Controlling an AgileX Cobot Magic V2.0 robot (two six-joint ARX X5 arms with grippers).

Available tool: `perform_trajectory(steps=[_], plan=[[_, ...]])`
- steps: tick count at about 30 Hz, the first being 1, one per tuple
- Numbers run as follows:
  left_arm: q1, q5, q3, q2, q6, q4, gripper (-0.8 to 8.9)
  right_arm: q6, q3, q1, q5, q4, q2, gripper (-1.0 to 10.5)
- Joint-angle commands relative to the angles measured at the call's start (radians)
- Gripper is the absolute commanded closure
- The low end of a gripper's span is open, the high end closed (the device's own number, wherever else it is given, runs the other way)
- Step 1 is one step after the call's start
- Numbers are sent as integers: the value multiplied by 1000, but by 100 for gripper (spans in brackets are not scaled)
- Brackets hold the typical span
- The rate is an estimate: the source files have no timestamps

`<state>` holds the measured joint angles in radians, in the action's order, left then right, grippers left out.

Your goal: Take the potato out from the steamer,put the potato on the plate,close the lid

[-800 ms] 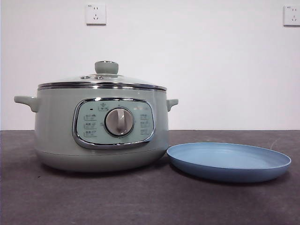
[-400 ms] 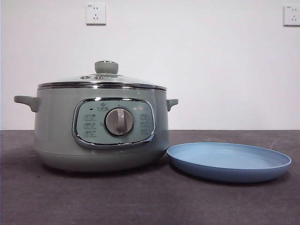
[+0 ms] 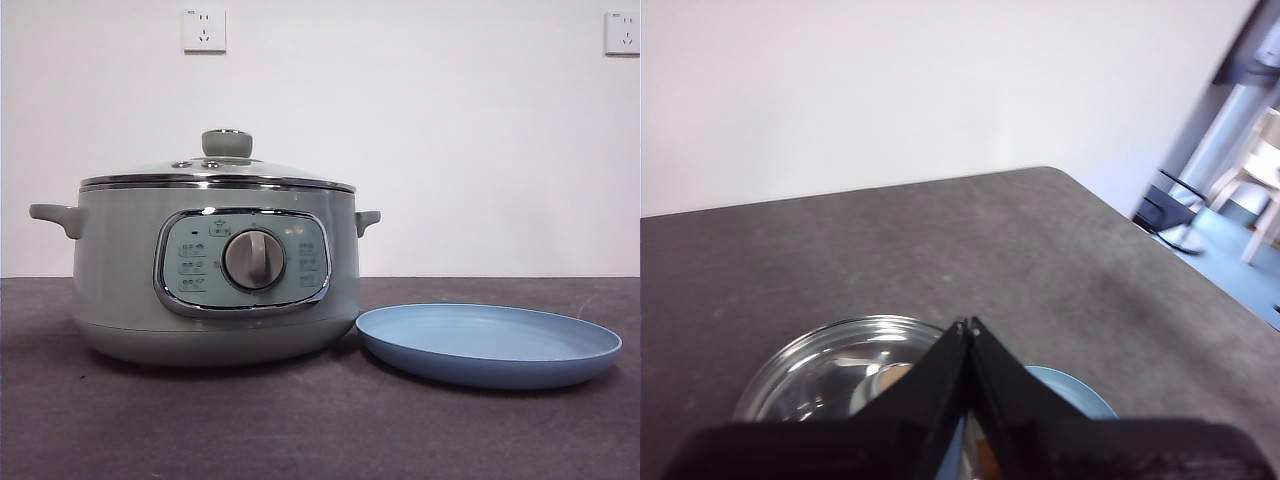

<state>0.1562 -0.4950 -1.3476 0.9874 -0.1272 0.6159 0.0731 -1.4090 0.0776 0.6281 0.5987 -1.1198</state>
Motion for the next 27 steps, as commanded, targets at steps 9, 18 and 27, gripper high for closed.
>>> perform_trajectory(steps=[9,18,27], plan=[[8,-57,-96,120,76,103,810,-221,-148,135,-6,225,-153,944],[17,-3,-96,123,75,93,323,-196,-148,148,-85,214,-152,328],[104,52,-96,177,75,70,323,-193,-148,154,-111,215,-152,317]])
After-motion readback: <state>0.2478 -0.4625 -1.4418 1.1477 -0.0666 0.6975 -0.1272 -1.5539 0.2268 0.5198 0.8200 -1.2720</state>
